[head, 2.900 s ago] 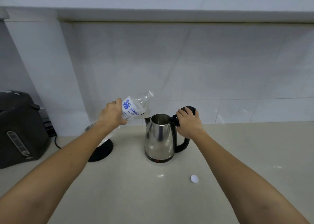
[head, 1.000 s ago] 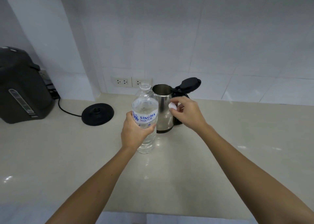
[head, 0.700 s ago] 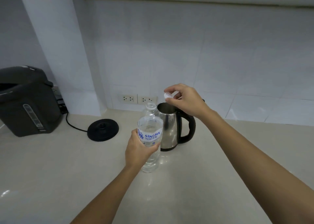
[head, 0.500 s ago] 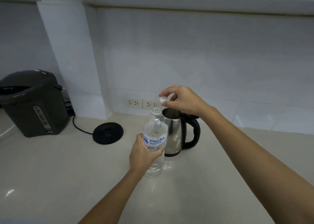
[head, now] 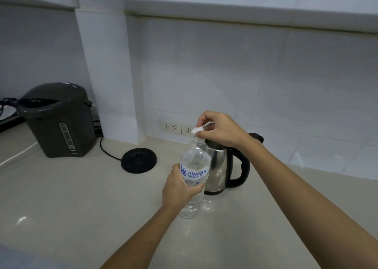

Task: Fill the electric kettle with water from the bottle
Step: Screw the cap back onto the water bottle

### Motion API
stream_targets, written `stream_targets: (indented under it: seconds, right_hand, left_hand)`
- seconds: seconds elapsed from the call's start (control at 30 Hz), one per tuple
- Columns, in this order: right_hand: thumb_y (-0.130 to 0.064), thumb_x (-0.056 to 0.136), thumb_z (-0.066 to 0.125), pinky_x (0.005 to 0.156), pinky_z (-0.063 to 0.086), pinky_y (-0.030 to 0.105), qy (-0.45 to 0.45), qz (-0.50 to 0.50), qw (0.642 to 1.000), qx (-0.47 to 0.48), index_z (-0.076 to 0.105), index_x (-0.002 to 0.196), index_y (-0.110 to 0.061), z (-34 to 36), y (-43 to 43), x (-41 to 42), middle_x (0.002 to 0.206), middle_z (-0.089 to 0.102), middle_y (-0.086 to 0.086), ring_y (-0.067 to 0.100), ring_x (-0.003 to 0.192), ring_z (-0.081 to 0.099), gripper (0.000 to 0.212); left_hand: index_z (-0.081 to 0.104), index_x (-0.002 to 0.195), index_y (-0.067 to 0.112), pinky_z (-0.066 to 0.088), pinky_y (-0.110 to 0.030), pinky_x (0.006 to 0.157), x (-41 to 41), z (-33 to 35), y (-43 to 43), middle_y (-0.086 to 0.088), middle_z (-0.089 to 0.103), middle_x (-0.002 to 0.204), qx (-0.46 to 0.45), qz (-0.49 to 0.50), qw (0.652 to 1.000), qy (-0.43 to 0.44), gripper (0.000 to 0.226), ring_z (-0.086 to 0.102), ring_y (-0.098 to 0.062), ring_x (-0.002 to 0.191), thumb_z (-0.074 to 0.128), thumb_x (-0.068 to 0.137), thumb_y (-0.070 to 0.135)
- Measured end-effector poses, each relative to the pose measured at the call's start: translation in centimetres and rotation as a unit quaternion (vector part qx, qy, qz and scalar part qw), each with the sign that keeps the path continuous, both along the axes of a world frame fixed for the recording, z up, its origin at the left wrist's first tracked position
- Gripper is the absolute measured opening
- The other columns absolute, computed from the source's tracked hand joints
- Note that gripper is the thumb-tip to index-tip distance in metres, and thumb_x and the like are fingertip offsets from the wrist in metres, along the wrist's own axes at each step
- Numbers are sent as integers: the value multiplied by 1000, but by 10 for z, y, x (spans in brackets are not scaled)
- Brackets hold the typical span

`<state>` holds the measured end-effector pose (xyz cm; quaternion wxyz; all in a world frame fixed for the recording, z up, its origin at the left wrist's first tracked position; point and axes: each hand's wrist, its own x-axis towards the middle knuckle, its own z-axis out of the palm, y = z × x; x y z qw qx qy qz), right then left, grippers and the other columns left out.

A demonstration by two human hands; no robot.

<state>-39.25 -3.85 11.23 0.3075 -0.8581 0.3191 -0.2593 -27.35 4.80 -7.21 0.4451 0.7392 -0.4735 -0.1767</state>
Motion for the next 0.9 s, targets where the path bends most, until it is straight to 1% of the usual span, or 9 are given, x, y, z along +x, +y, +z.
stream_targets:
  seconds: [0.1, 0.17, 0.27, 0.33, 0.4, 0.47, 0.6, 0.77, 0.9]
  right_hand:
    - [-23, 74, 77, 69, 51, 25, 26, 2, 1000, 11, 64, 80, -18, -3, -4, -4, 92, 73, -2, 17, 80, 71, 15]
    - [-25, 74, 77, 70, 51, 26, 40, 1, 999, 4, 64, 79, -20, -3, -5, -7, 94, 73, -4, 15, 81, 71, 14]
    - [-25, 77, 76, 73, 51, 22, 79, 26, 996, -10, 68, 90, -25, 6, -6, -8, 95, 69, -11, 9, 86, 68, 15]
    - [-23, 79, 73, 80, 51, 21, 136, 65, 988, -42, 70, 104, -30, 16, -8, -6, 103, 67, -10, 8, 90, 66, 25]
    - [-21, 81, 72, 83, 51, 22, 193, 92, 974, -75, 71, 110, -29, 24, -9, -3, 105, 62, -11, 5, 91, 64, 31]
    - [-16, 78, 71, 86, 53, 27, 224, 109, 963, -99, 71, 107, -29, 28, -8, -1, 103, 61, -14, 4, 91, 65, 31]
    - [-8, 76, 73, 89, 56, 32, 248, 124, 956, -97, 72, 103, -27, 36, -7, 2, 106, 63, -16, 0, 94, 67, 33]
    - [-15, 80, 71, 92, 53, 30, 287, 120, 945, -98, 71, 105, -36, 44, -6, 2, 104, 68, -24, -5, 93, 67, 32]
    - [-11, 83, 66, 91, 51, 25, 317, 131, 932, -121, 71, 105, -36, 50, -2, 7, 110, 68, -22, -5, 99, 66, 34]
  left_hand:
    - [40, 115, 29, 57, -33, 79, -1, 0, 0, 14, 58, 105, 0, 2, 1000, 0, 82, 60, -9, 98, 77, 50, 63]
    - [41, 116, 28, 56, -32, 79, -2, 0, 1, 14, 58, 105, -2, 5, 1000, -4, 82, 59, -10, 99, 78, 52, 62]
    - [41, 117, 27, 56, -32, 79, -3, 1, 0, 12, 58, 106, -6, 3, 1000, -8, 82, 59, -11, 100, 79, 53, 61]
    - [40, 116, 28, 57, -33, 80, -2, 3, 0, 12, 58, 106, -12, 6, 1000, -3, 82, 59, -11, 100, 79, 53, 61]
    - [40, 116, 29, 57, -34, 80, -2, 2, 1, 12, 58, 106, -11, 5, 1000, 0, 81, 59, -11, 99, 80, 53, 60]
    - [39, 114, 30, 57, -35, 80, -2, 1, 2, 13, 59, 105, -6, 6, 1000, 6, 81, 60, -11, 98, 80, 51, 61]
    - [41, 113, 31, 56, -32, 79, -1, 1, 3, 14, 61, 105, -5, 9, 1000, 22, 80, 61, -10, 97, 80, 50, 59]
    - [40, 115, 30, 57, -35, 80, -3, 2, 4, 13, 59, 106, 1, 5, 1000, 9, 81, 60, -10, 99, 79, 51, 60]
    - [40, 116, 29, 56, -31, 80, -3, 3, 4, 13, 59, 108, -1, 4, 1000, 6, 80, 59, -10, 100, 82, 54, 57]
